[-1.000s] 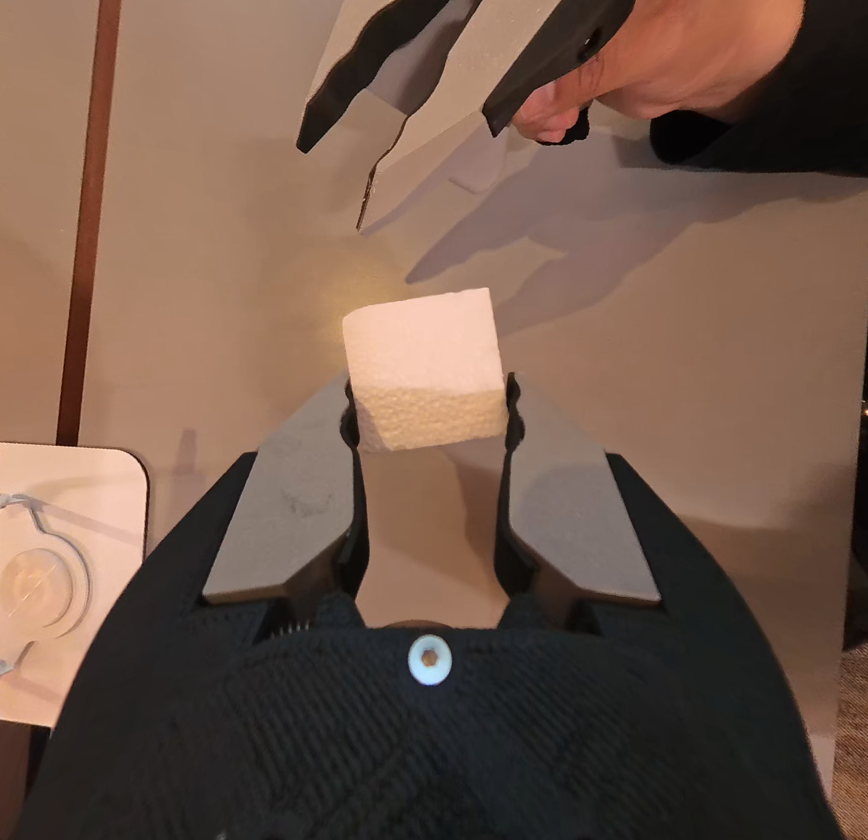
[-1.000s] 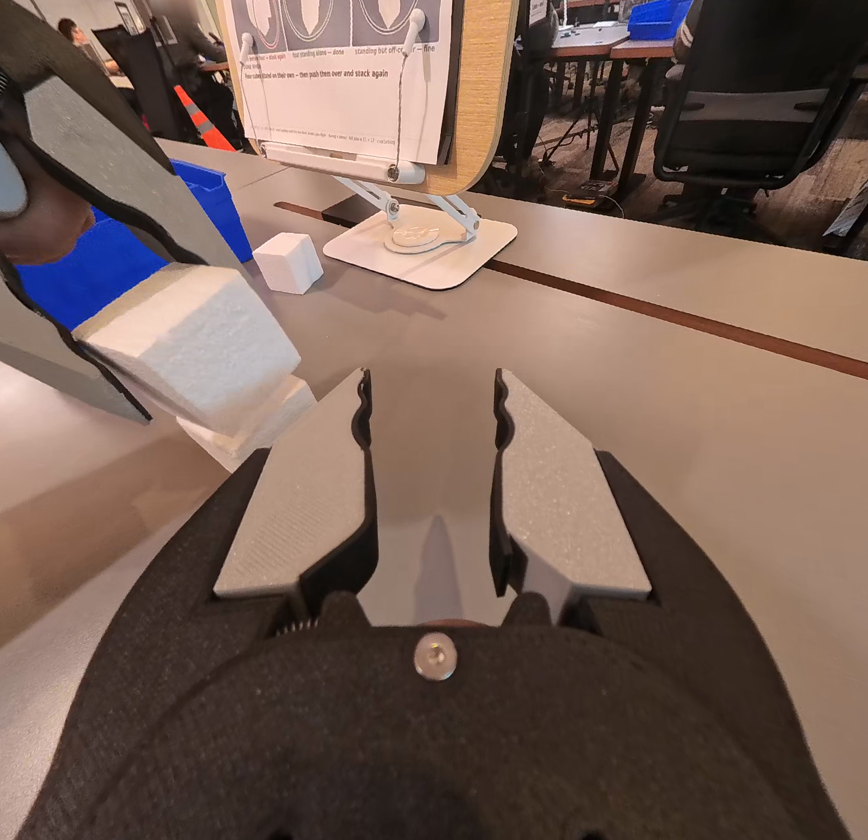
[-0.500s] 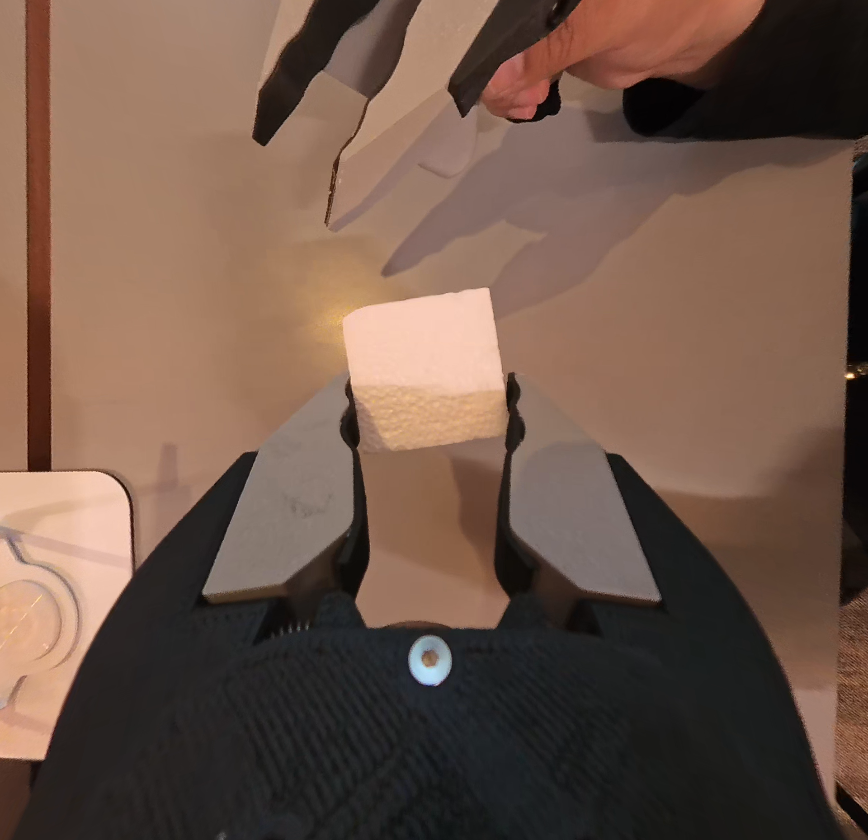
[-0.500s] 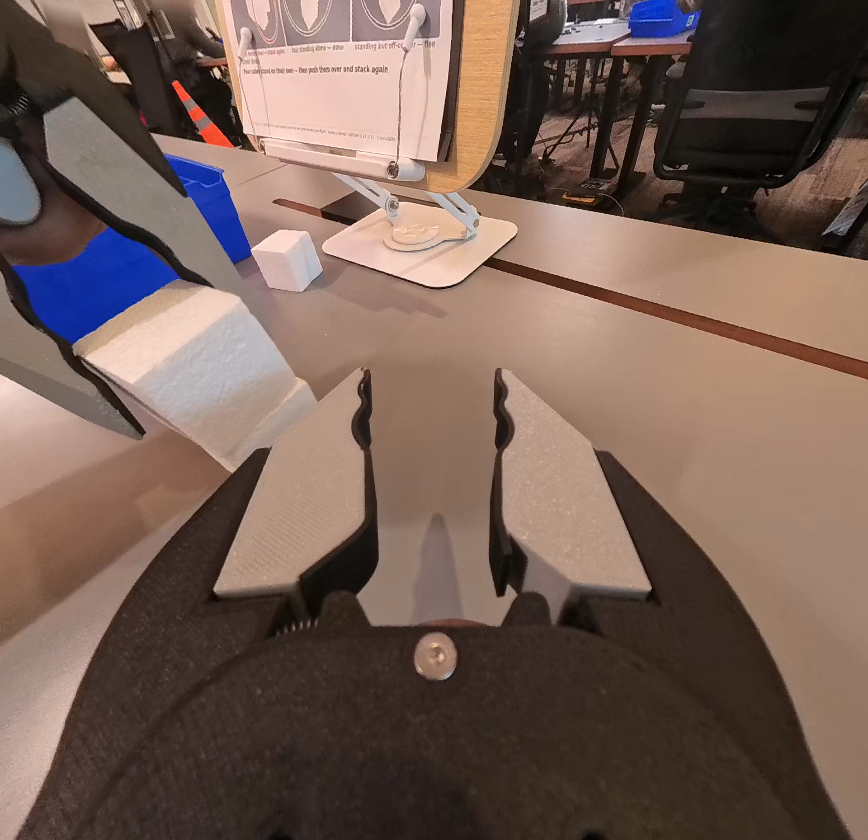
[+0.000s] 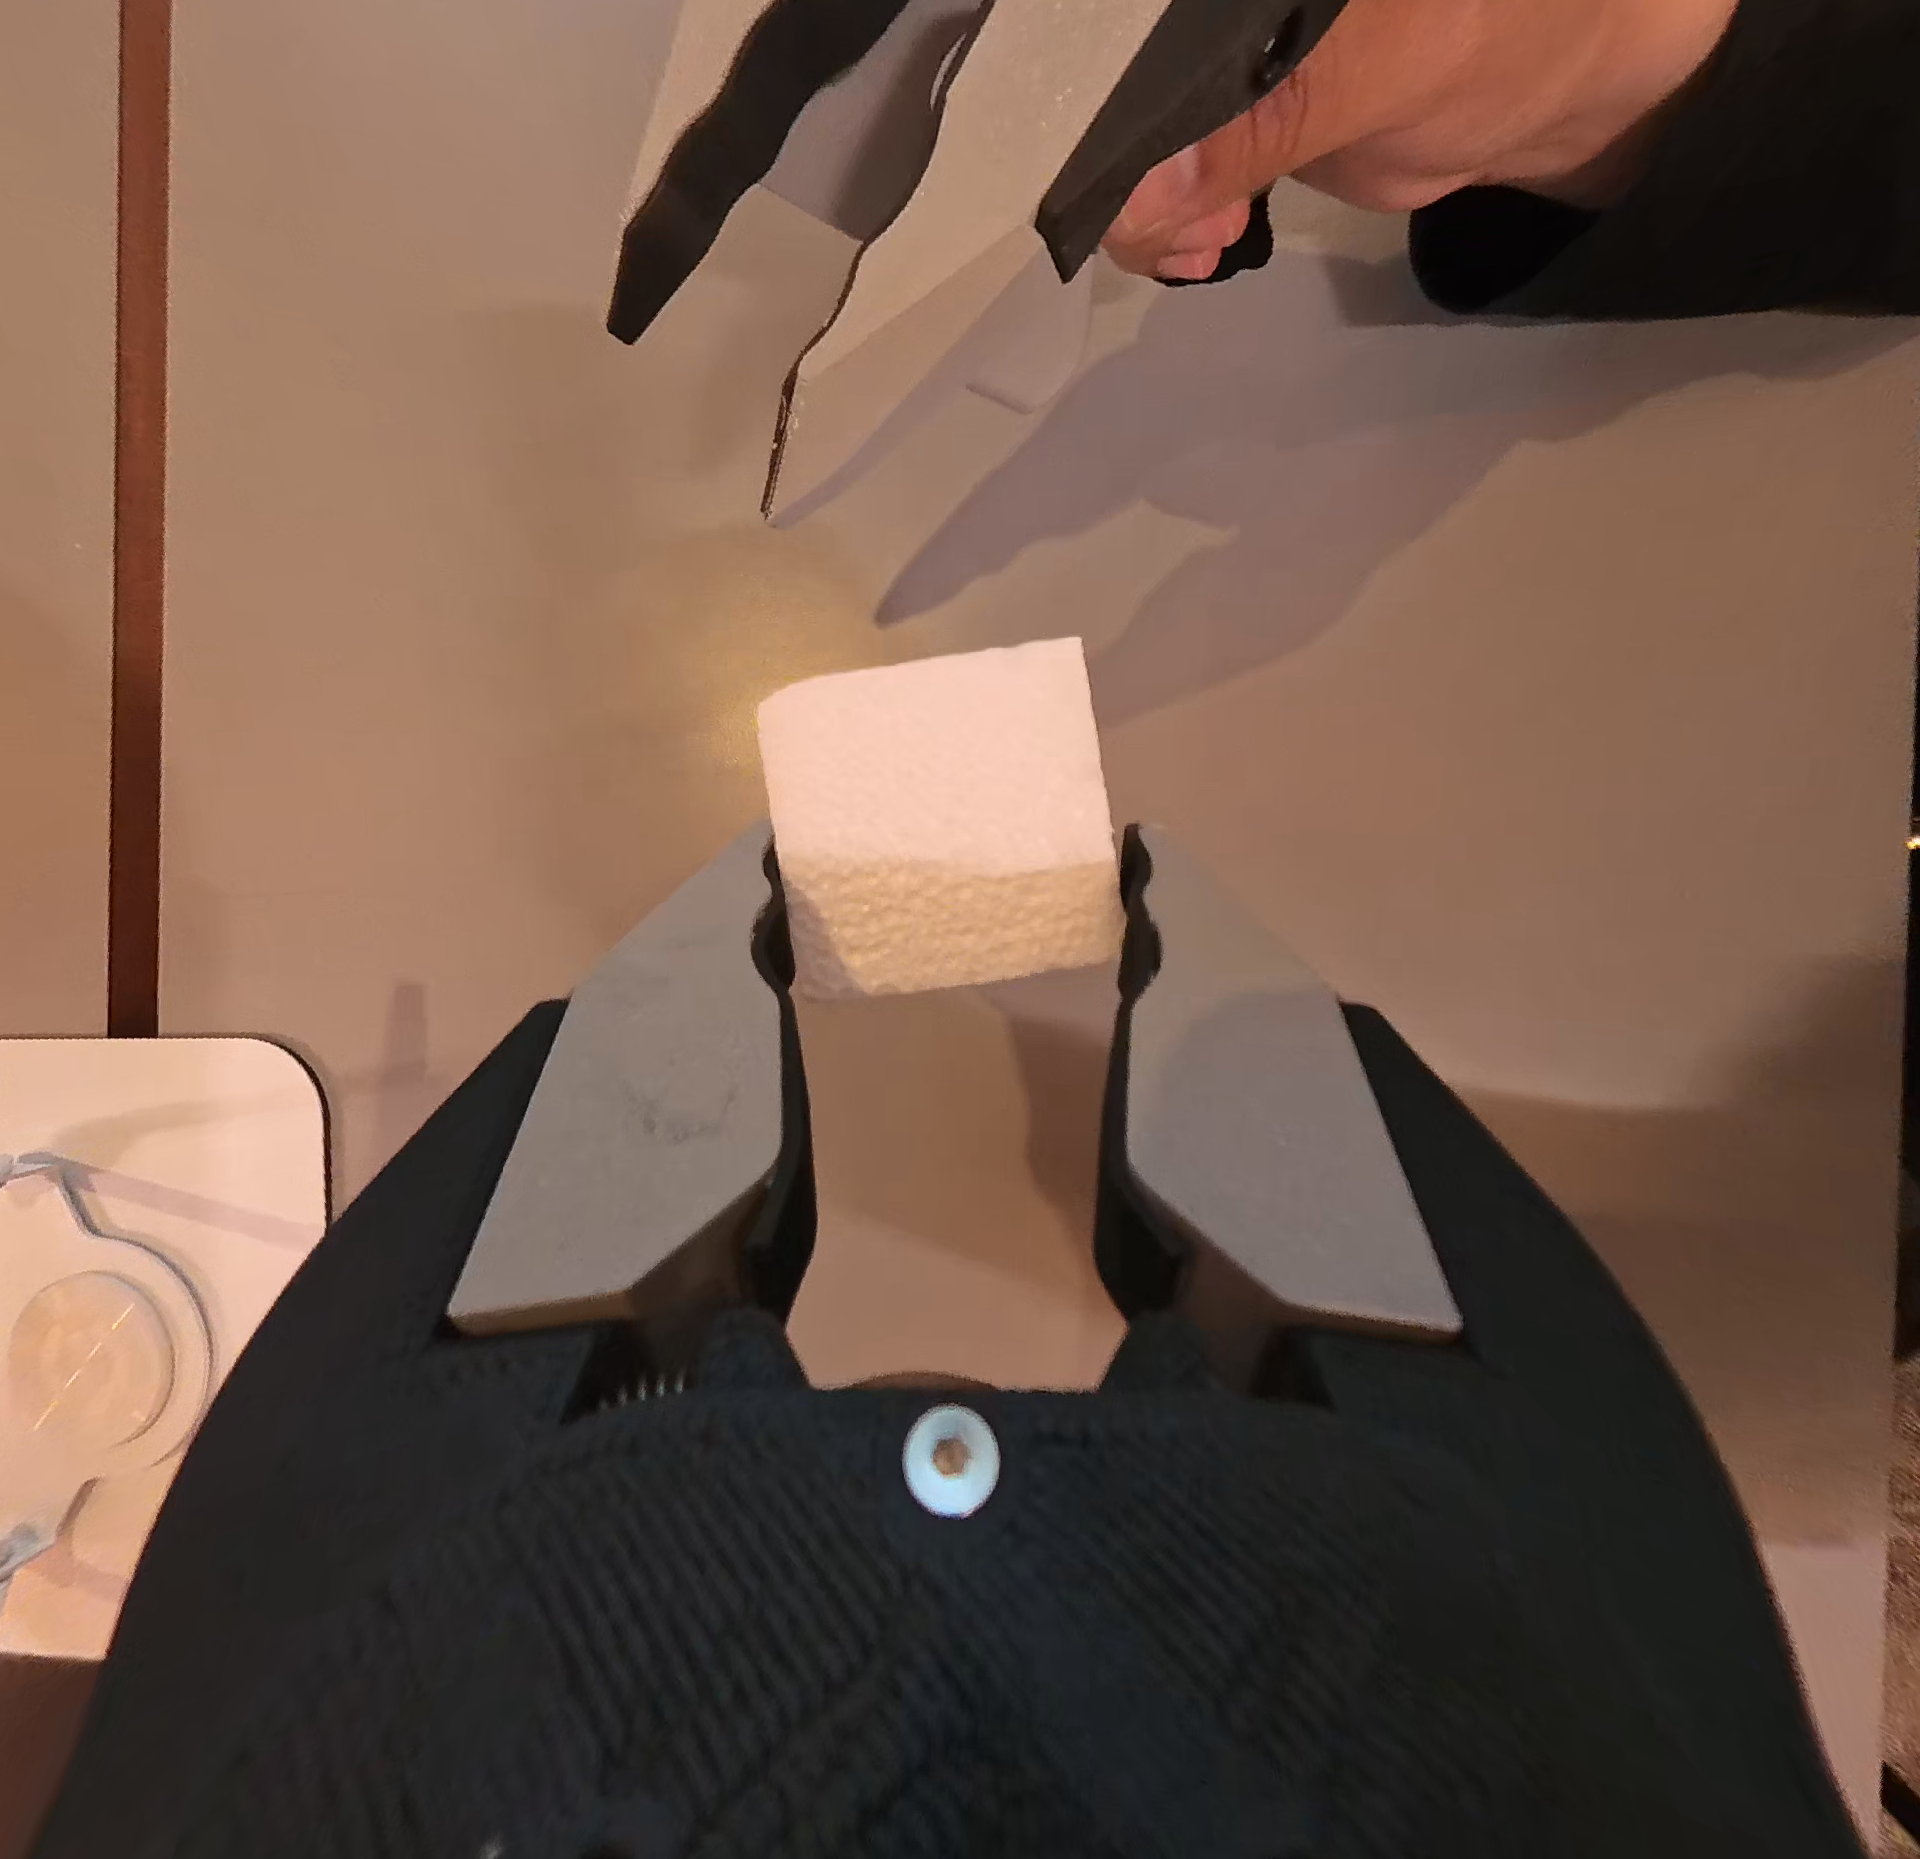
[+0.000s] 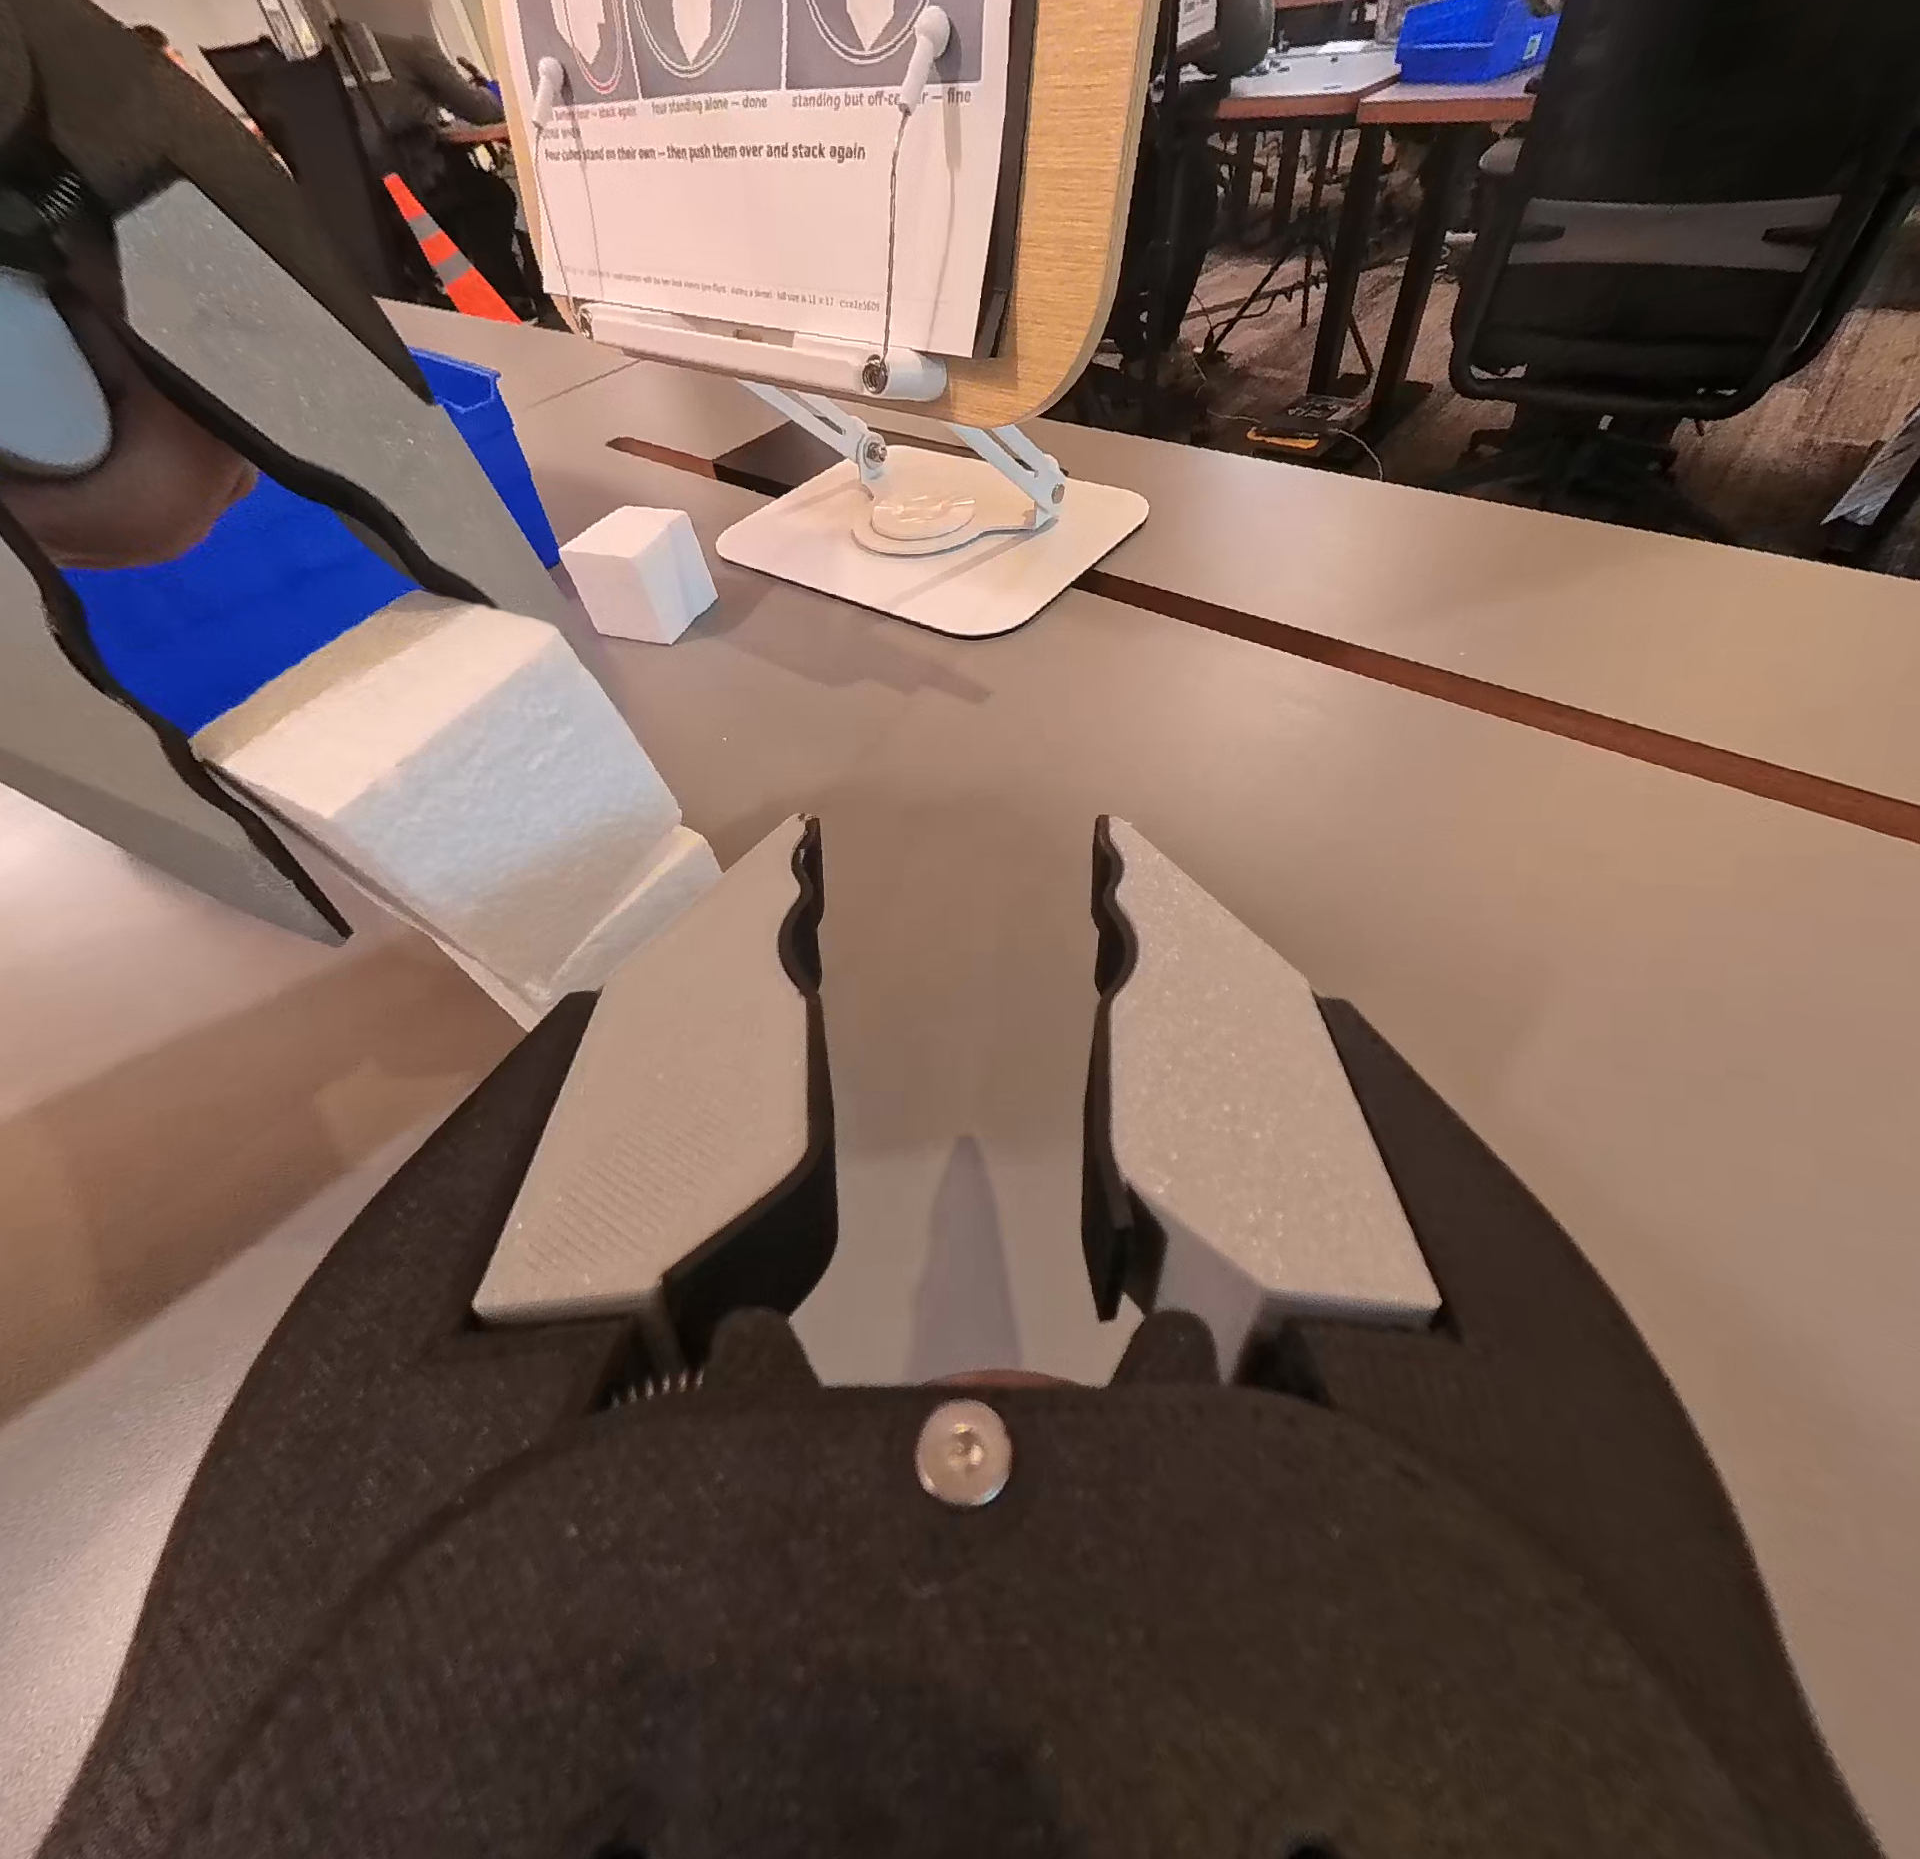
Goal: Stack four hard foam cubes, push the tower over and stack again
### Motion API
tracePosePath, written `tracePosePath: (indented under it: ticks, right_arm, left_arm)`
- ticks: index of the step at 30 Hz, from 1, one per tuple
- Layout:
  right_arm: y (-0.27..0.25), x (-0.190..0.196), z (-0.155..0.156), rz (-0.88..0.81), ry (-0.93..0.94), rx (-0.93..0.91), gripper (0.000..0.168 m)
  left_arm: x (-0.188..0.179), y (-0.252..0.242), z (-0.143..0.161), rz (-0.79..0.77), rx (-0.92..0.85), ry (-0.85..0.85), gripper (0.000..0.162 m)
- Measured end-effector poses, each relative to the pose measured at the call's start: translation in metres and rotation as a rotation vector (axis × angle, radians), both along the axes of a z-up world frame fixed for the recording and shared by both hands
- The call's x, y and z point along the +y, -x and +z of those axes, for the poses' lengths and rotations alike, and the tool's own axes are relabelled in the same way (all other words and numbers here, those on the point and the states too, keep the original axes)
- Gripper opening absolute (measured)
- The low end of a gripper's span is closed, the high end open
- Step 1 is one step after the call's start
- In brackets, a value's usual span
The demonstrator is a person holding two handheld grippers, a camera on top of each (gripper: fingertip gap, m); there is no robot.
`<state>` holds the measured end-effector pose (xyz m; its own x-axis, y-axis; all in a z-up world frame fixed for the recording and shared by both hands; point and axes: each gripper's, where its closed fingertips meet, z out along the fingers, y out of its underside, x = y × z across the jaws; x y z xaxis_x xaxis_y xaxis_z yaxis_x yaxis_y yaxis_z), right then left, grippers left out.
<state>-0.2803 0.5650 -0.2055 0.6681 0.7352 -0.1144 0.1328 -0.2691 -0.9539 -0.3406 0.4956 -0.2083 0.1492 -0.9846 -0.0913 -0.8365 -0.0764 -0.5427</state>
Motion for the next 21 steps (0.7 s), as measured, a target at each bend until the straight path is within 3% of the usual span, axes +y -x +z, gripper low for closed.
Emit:
tracePosePath:
  ticks: [9, 19, 21]
  right_arm:
    - [0.000, 0.000, 0.000, 0.002, 0.000, 0.000, 0.050]
    - [0.000, -0.001, 0.002, 0.001, -0.004, 0.005, 0.049]
    - [-0.001, 0.000, 0.003, 0.000, -0.004, 0.011, 0.049]
  left_arm:
    - [0.004, -0.001, -0.004, 0.009, -0.013, 0.003, 0.065]
    - [0.007, 0.012, 0.007, 0.083, -0.084, -0.042, 0.104]
    - [0.008, 0.025, 0.016, 0.121, -0.124, -0.075, 0.105]
